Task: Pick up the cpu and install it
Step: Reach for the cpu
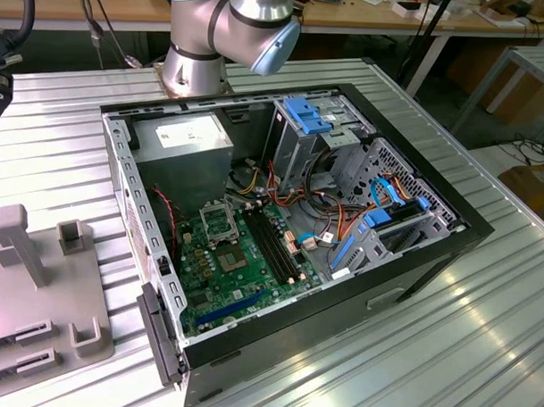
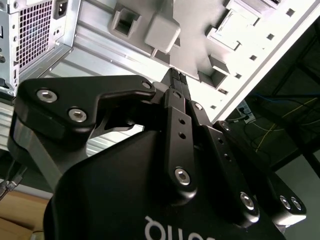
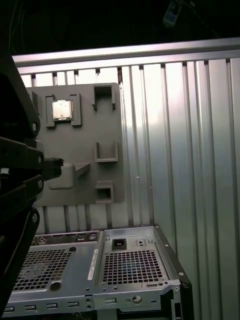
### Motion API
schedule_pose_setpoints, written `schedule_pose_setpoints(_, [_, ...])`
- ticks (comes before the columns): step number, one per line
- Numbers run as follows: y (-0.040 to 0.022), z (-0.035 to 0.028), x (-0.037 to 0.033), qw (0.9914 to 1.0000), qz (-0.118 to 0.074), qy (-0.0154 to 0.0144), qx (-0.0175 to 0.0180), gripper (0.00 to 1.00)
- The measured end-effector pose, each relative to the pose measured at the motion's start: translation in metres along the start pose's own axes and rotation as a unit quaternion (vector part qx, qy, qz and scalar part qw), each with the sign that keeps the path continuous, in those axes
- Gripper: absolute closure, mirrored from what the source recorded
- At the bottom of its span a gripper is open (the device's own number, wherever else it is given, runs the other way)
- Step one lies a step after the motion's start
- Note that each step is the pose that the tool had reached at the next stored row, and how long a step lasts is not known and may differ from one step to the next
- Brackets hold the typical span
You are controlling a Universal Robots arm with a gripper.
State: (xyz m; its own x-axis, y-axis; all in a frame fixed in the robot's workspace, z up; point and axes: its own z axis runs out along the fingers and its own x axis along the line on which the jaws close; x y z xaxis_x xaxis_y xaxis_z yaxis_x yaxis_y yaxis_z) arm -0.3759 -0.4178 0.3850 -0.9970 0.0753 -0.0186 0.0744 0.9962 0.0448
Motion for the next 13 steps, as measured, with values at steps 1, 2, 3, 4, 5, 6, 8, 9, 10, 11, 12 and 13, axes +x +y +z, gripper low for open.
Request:
schedule_pose_setpoints(1, [-0.0001,0.0003,0.001,1.0,0.0,0.0001,0.0,0.89])
schedule_pose_setpoints(2, [-0.0002,0.0007,0.0014,1.0,0.0,0.0001,0.0,0.89])
schedule_pose_setpoints(3, [-0.0002,0.0011,0.002,1.0,0.0,0.0002,-0.0001,0.89])
schedule_pose_setpoints(4, [-0.0003,0.0013,0.0025,1.0,0.0,0.0005,0.0,0.89])
schedule_pose_setpoints(5, [-0.0003,0.0015,0.0031,1.0,0.0,0.0007,0.0001,0.89])
schedule_pose_setpoints(6, [-0.0004,0.0018,0.0037,1.0,0.0,0.0009,0.0001,0.89])
schedule_pose_setpoints(8, [-0.0006,0.0029,0.0061,1.0,0.0,0.0012,0.0001,0.89])
schedule_pose_setpoints(9, [-0.0006,0.0031,0.0069,1.0,0.0,0.0014,0.0001,0.89])
schedule_pose_setpoints(10, [-0.0007,0.0034,0.0077,1.0,0.0,0.0015,0.0001,0.89])
schedule_pose_setpoints(11, [-0.0008,0.0036,0.0085,1.0,0.0,0.0016,0.0001,0.89])
schedule_pose_setpoints(12, [-0.0009,0.0039,0.0092,1.0,0.0,0.0018,0.0001,0.89])
schedule_pose_setpoints(13, [-0.001,0.0042,0.0101,1.0,0.0,0.002,0.0002,0.89])
